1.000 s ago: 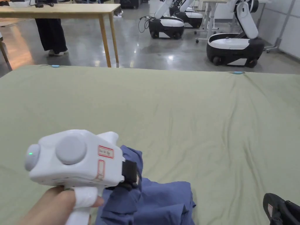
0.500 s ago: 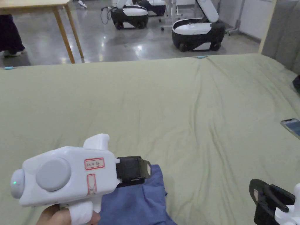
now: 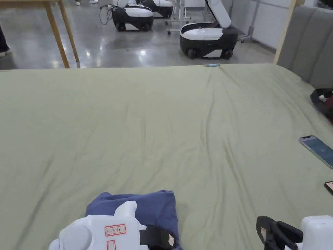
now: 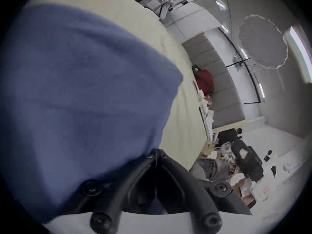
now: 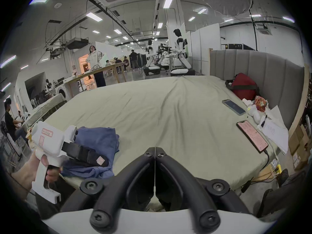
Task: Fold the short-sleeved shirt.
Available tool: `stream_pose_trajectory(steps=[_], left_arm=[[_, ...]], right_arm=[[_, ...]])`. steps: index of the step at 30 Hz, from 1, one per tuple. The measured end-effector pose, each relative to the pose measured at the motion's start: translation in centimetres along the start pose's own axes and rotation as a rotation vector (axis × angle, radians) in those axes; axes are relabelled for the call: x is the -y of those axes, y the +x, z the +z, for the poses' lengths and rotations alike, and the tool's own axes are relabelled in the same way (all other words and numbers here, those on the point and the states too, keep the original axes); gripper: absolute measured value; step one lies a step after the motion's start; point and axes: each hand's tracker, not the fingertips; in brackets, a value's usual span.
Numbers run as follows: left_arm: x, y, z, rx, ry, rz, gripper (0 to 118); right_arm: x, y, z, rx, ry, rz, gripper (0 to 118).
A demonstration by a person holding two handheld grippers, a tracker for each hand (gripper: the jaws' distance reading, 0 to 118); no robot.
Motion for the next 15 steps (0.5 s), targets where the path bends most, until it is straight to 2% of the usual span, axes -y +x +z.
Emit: stream_pose_trajectory(steps=[3,5,9,13,15], left_arm=[[-0.2,1.0,2.9,0.000,0.018,-0.038,0],[-0.3,1.2,5.6,-0.011,0.053,-0.060,0],[-0.2,0.1,12.0,-0.042,0.153,-0.050,0],[-0.7,-3.4,16.2,-0.129,0.210,0.006,0],[-1.1,-5.5,17.5,-0.160,0.220,0.059,0]], right_arm=[[-0.9,-1.0,-1.5,-0.100,-0.034,-0.010,2],[-1.9,-2.2,-3.1,-0.202,-0.071,-0.020,2],[-3.4,-4.7,-9.0,-0.595,-0.227,-0.208,2],[-2.7,-7.2,-15.8,-0.858,-0.401,-0.302,2],[-1.4,-7.4,-19.2,-0.975,-0.513,-0.402,2]])
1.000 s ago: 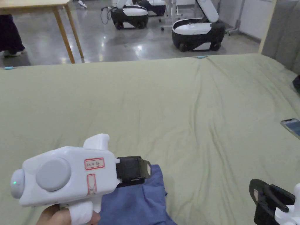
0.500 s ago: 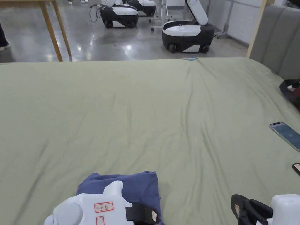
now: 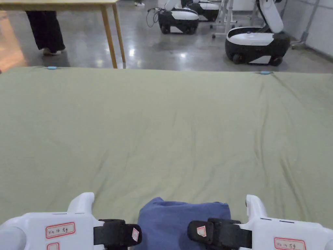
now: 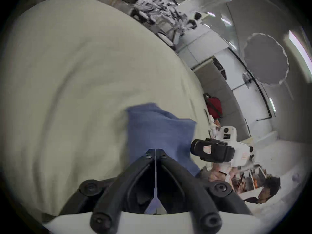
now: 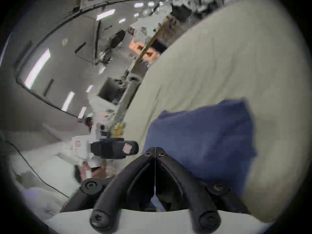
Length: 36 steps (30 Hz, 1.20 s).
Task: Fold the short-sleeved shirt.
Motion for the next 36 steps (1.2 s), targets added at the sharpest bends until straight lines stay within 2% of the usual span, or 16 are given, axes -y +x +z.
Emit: stream_pose_trajectory(steps=[1,3,4,6,7,8,9,10,14,15,17,18,20,25,29,36], left_arm=[[-0.3,-0.7,0.3,0.003,-0.004,0.000,0],[-1.0,-2.1,0.0,0.014,-0.022,0.017,0],[-1.3,-2.6,-0.1,0.012,-0.029,0.031,0],[-1.8,-3.6,-0.9,0.085,-0.053,0.059,5],[-1.9,-4.0,-1.3,0.108,-0.060,0.079,20],[-2.1,-4.4,-1.9,0.145,-0.077,0.093,42],[-2.3,-4.8,-2.9,0.196,-0.115,0.106,70],[-2.5,-4.9,-4.2,0.252,-0.168,0.122,93],[-2.5,-4.8,-8.1,0.311,-0.233,0.165,90],[-2.4,-4.4,-8.9,0.311,-0.219,0.159,84],[-2.4,-3.8,-9.9,0.316,-0.220,0.127,54],[-2.3,-3.7,-10.2,0.259,-0.208,0.104,37],[-2.5,-4.5,-10.1,0.267,-0.220,0.110,35],[-3.8,-5.0,-6.4,0.271,-0.226,0.074,34],[-7.1,-8.2,1.0,0.141,-0.156,0.012,34],[-14.2,-18.6,14.9,-0.070,-0.064,0.048,34]], right_arm=[[-0.2,1.5,-0.7,-0.036,-0.024,-0.047,2],[-0.3,4.7,-1.3,0.018,-0.033,-0.144,2],[-0.1,6.0,-1.3,-0.005,-0.047,-0.167,2],[0.3,8.4,-0.4,-0.146,-0.006,-0.312,2],[0.3,8.4,0.1,-0.171,0.014,-0.345,2],[0.4,8.3,0.5,-0.150,0.025,-0.328,2],[0.4,8.2,0.5,-0.133,0.016,-0.308,2],[0.4,8.1,0.4,-0.121,0.008,-0.306,2],[0.4,7.6,0.2,-0.108,0.008,-0.297,2],[0.5,7.6,0.2,-0.108,0.012,-0.296,2],[0.6,7.4,0.4,-0.104,0.016,-0.295,2],[0.7,7.2,0.6,-0.096,0.023,-0.298,2],[0.7,6.8,1.0,-0.060,0.031,-0.284,2],[0.7,3.7,3.0,0.060,0.067,-0.152,1],[0.6,1.0,4.3,0.216,0.083,0.002,1],[0.6,-1.4,5.7,0.302,0.146,0.052,1]])
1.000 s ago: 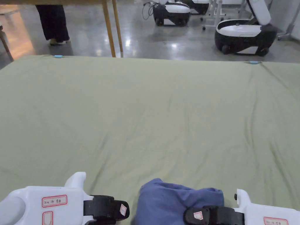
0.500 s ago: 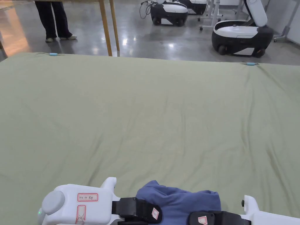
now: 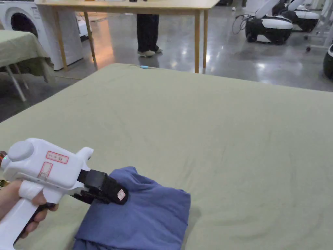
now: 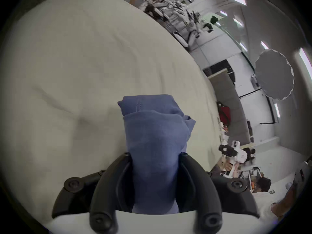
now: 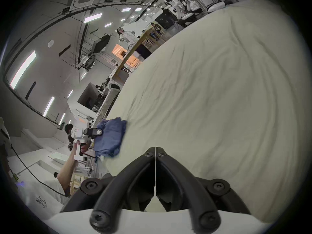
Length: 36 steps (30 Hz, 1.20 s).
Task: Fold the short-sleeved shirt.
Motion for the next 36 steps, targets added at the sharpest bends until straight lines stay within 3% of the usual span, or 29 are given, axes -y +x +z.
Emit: stream_pose_trajectory(steps=[4,10,11,13,18,20,24,25,26,27,32,35,36], left_arm=[[-3.5,-3.9,2.7,-0.042,-0.031,-0.010,34],[-5.8,-5.2,1.5,-0.060,-0.092,0.023,37],[-5.5,-5.1,1.3,-0.073,-0.081,0.009,55],[-5.4,-4.7,1.3,-0.142,-0.061,0.039,118],[-4.5,-3.0,4.6,-0.164,0.076,0.019,116],[-3.9,-1.2,5.9,-0.204,0.126,-0.011,111],[-1.4,4.6,6.9,-0.288,0.282,-0.117,85],[-0.6,6.6,6.5,-0.320,0.322,-0.159,40],[0.4,8.8,5.8,-0.341,0.370,-0.221,5],[1.8,11.3,4.7,-0.355,0.439,-0.246,0],[8.4,22.5,-1.2,-0.303,0.634,-0.295,0],[11.3,28.7,-5.9,-0.510,0.722,-0.540,0],[12.5,30.5,-7.3,-0.488,0.782,-0.574,0]], right_arm=[[-0.5,-0.4,0.5,0.025,0.012,0.006,1],[-1.2,-1.3,0.8,0.048,0.038,0.015,1],[-1.3,-1.4,0.8,0.041,0.037,0.020,1],[-1.6,-1.6,0.8,0.048,0.035,0.030,2],[-2.1,-2.0,1.6,0.032,0.042,0.066,1],[-2.2,-2.3,2.2,0.028,0.047,0.084,1],[-2.9,-3.6,4.1,0.070,0.108,0.167,1],[-3.1,-4.1,4.6,0.105,0.136,0.186,2],[-3.3,-4.8,5.2,0.146,0.177,0.214,1],[-3.6,-5.6,5.7,0.195,0.221,0.237,1],[-3.7,-9.5,7.5,0.510,0.421,0.445,1],[-2.9,-11.6,7.8,0.599,0.516,0.553,2],[-2.7,-11.6,7.7,0.626,0.553,0.578,2]])
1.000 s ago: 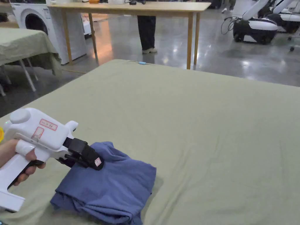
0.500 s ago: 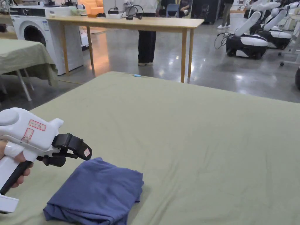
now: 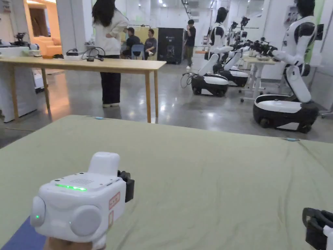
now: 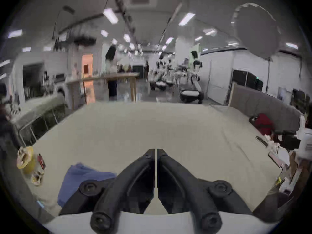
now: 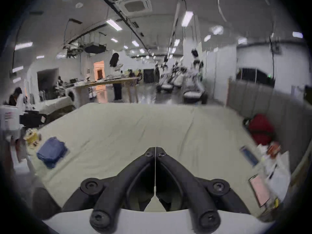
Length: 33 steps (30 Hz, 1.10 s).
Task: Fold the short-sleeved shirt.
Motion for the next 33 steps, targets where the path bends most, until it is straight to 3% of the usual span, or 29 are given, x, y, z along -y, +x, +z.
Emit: stream_pose_trajectory(steps=[3,7,29,31,32,33], left_arm=[[-0.3,5.2,0.1,0.120,0.080,0.099,0],[-1.0,9.5,0.4,0.009,0.126,0.028,0],[-2.4,10.4,2.9,0.045,0.185,-0.023,3],[-2.5,10.4,2.9,0.046,0.185,-0.019,11],[-2.5,10.5,3.0,0.042,0.185,-0.017,26],[-2.5,10.5,3.0,0.042,0.191,-0.017,62]], right_arm=[[-0.2,-1.4,0.8,0.052,0.087,0.050,2],[-0.6,-2.5,1.5,0.038,0.107,0.052,2],[-3.1,-1.8,1.9,0.066,0.183,0.006,2],[-3.2,-1.7,2.0,0.074,0.187,0.009,10],[-3.3,-1.5,2.2,0.074,0.193,0.001,27],[-3.5,-1.3,2.2,0.066,0.201,-0.015,59]])
